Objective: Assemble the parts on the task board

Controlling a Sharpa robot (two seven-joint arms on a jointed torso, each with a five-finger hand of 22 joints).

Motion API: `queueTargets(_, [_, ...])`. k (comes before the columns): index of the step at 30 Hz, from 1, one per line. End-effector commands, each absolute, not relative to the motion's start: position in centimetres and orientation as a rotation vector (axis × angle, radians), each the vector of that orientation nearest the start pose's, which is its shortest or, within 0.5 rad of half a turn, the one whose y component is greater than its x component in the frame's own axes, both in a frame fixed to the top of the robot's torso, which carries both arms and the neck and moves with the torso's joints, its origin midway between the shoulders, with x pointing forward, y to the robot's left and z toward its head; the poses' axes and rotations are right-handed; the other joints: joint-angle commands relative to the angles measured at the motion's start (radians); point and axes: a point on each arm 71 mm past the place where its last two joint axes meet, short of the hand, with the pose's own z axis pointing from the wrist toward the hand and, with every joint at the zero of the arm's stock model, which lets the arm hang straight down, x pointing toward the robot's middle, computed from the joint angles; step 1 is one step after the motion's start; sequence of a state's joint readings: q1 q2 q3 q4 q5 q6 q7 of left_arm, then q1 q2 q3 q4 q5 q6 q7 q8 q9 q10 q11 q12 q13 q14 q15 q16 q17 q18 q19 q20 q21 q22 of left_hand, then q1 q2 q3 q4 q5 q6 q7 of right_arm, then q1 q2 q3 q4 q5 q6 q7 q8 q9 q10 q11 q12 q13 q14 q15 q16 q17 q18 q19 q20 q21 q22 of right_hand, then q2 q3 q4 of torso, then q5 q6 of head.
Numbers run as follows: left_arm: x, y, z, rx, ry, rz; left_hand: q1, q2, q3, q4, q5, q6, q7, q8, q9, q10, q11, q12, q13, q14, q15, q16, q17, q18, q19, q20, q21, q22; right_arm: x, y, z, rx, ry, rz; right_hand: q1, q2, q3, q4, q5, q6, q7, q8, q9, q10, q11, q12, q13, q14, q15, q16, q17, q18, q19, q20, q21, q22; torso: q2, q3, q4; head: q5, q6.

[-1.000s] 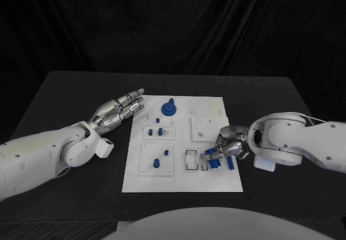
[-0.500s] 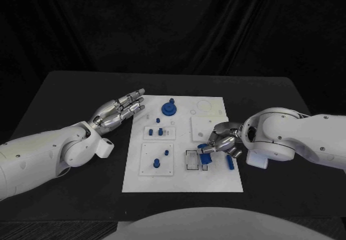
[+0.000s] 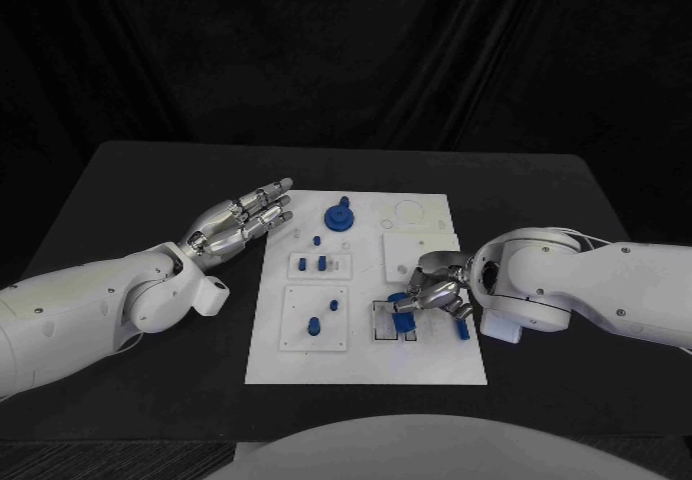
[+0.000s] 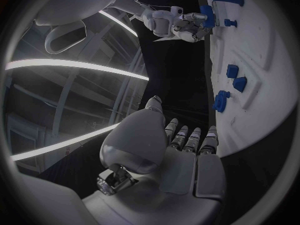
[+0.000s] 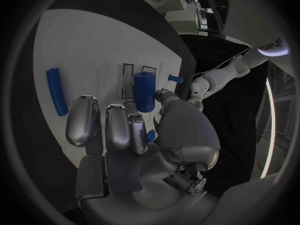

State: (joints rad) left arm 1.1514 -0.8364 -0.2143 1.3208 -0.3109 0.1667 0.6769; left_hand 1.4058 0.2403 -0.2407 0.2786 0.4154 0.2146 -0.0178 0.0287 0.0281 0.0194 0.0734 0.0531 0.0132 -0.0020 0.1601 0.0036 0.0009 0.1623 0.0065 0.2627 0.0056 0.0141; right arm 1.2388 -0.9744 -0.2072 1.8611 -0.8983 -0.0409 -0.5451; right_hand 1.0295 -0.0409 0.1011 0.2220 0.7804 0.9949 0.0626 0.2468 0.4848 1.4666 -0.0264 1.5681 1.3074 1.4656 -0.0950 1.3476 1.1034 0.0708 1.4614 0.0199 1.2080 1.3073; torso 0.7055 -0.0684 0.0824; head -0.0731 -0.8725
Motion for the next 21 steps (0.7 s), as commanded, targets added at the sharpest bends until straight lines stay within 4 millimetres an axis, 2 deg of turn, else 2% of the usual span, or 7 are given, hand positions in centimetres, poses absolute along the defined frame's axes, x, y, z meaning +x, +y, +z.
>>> queueTargets(1, [46.43, 23.96, -24.19, -0.596, 1.505, -1.944, 0.004, 0.009, 0.005, -0.002, 0.006, -0.002, 0.004, -0.002, 0.000, -0.001, 0.006, -0.001, 0.000, 0.002, 0.009, -0.004, -0.001, 0.014, -0.001, 0.008, 0.000, 0.001, 38.35, -18.78, -24.13, 0.247, 2.412, 0.568, -0.008, 0.002, 0.173, -0.164, -0.009, -0.009, -0.002, -0.007, -0.006, 0.104, 0.006, 0.003, 0.263, 0.034, 0.008, -0.003, -0.002, 0.006, -0.006, 0.002, -0.003, 0.161, 0.000, 0.0001, 0.0000, 0.001, 0.000])
queueTargets(10, [46.45, 23.88, -24.27, -0.599, 1.515, -1.947, 0.006, 0.010, 0.007, -0.004, 0.009, -0.002, 0.008, -0.002, 0.000, -0.001, 0.006, -0.002, 0.000, 0.002, 0.012, -0.004, -0.001, 0.013, -0.001, 0.010, 0.000, 0.001, 38.22, -18.24, -24.27, 0.225, 2.415, 0.580, -0.016, 0.004, 0.171, -0.158, -0.032, -0.013, 0.000, -0.006, -0.008, 0.104, 0.007, 0.003, 0.263, 0.033, 0.009, -0.004, -0.005, 0.006, -0.006, 0.003, -0.006, 0.160, 0.000, 0.0001, 0.0003, 0.002, 0.000])
queueTargets(12, [46.45, 23.88, -24.29, -0.600, 1.517, -1.947, 0.006, 0.010, 0.007, -0.004, 0.009, -0.002, 0.008, -0.002, 0.000, -0.001, 0.006, -0.002, 0.000, 0.002, 0.012, -0.004, -0.001, 0.013, -0.001, 0.010, 0.000, 0.001, 38.16, -18.16, -24.30, 0.218, 2.420, 0.581, -0.020, 0.004, 0.168, -0.156, -0.057, -0.015, 0.000, -0.005, -0.010, 0.104, 0.008, 0.003, 0.263, 0.033, 0.010, -0.006, -0.009, 0.006, -0.007, 0.004, -0.008, 0.160, 0.000, 0.0001, 0.0003, 0.003, 0.000])
queueTargets(13, [46.46, 23.88, -24.30, -0.600, 1.518, -1.946, 0.006, 0.010, 0.007, -0.004, 0.009, -0.002, 0.008, -0.002, 0.000, -0.001, 0.006, -0.002, 0.000, 0.002, 0.012, -0.004, -0.001, 0.013, -0.001, 0.010, 0.000, 0.001, 38.13, -18.12, -24.31, 0.214, 2.423, 0.581, -0.023, 0.004, 0.166, -0.154, -0.077, -0.016, 0.001, -0.005, -0.011, 0.104, 0.008, 0.003, 0.263, 0.033, 0.010, -0.006, -0.010, 0.007, -0.007, 0.005, -0.009, 0.159, 0.000, 0.0001, 0.0001, 0.003, 0.000])
queueTargets(15, [46.47, 23.88, -24.32, -0.601, 1.520, -1.945, 0.006, 0.010, 0.008, -0.005, 0.009, -0.001, 0.009, -0.002, 0.000, -0.001, 0.007, -0.002, 0.000, 0.002, 0.013, -0.004, -0.001, 0.013, -0.001, 0.011, 0.000, 0.001, 38.09, -18.06, -24.34, 0.207, 2.430, 0.582, -0.041, 0.005, 0.152, -0.137, -0.153, -0.018, 0.002, -0.003, -0.016, 0.104, 0.010, 0.003, 0.263, 0.032, 0.012, -0.008, -0.014, 0.007, -0.007, 0.006, -0.011, 0.159, -0.001, 0.0000, -0.0002, 0.004, 0.000])
queueTargets(18, [46.47, 23.87, -24.35, -0.602, 1.522, -1.945, 0.008, 0.011, 0.009, -0.006, 0.011, 0.000, 0.012, -0.001, 0.000, -0.001, 0.007, -0.002, 0.000, 0.002, 0.014, -0.004, -0.001, 0.013, -0.001, 0.012, 0.000, 0.000, 38.02, -17.98, -24.37, 0.197, 2.437, 0.583, -0.052, 0.006, 0.134, -0.122, -0.244, -0.020, 0.003, -0.002, -0.021, 0.104, 0.011, 0.003, 0.263, 0.032, 0.013, -0.008, -0.017, 0.007, -0.007, 0.007, -0.014, 0.158, -0.001, 0.0000, -0.0002, 0.006, 0.000])
queueTargets(21, [46.47, 23.85, -24.37, -0.603, 1.525, -1.945, 0.010, 0.011, 0.010, -0.008, 0.012, 0.002, 0.016, -0.001, 0.000, -0.001, 0.006, -0.002, 0.000, 0.002, 0.015, -0.004, -0.001, 0.012, -0.001, 0.013, 0.000, 0.000, 37.93, -17.88, -24.37, 0.190, 2.443, 0.586, -0.063, 0.008, 0.117, -0.106, -0.312, -0.021, 0.003, 0.001, -0.026, 0.104, 0.012, 0.003, 0.263, 0.031, 0.013, -0.010, -0.021, 0.008, -0.008, 0.008, -0.019, 0.157, 0.000, 0.0000, 0.0001, 0.007, 0.000])
